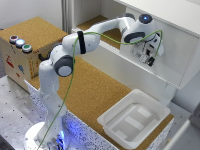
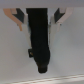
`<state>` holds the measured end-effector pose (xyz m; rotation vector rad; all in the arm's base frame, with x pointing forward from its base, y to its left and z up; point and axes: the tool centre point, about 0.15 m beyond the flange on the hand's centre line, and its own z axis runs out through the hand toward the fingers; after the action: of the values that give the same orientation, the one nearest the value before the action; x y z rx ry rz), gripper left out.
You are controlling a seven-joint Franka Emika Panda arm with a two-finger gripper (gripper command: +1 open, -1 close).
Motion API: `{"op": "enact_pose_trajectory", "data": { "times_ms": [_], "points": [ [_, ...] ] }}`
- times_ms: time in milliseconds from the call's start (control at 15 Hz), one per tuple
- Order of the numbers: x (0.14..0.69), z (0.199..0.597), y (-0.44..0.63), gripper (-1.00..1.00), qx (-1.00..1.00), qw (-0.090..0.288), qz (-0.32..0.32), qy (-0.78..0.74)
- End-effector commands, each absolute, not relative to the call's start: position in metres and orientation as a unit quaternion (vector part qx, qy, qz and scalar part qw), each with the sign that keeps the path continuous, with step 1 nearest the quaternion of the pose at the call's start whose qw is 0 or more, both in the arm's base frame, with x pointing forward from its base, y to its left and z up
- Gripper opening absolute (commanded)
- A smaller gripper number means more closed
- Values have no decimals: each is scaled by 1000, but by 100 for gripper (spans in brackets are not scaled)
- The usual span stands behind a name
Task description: Grasp the door handle, then slide the door to the left
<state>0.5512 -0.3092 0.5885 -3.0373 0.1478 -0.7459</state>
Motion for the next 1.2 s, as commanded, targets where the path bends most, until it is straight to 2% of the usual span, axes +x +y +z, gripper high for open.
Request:
{"op": "enact_pose_trajectory", "data": {
  "times_ms": [0, 333, 733, 933, 1133],
  "points": [
    [571, 572, -296, -100, -971, -18, -224, 83],
    [567, 557, -247, -100, -965, -53, -240, 90],
    [571, 544, -200, -100, -965, -53, -240, 93],
    [563, 545, -158, -100, -952, -106, -268, 107],
    [556, 547, -123, -100, -946, -130, -277, 106]
  ]
}}
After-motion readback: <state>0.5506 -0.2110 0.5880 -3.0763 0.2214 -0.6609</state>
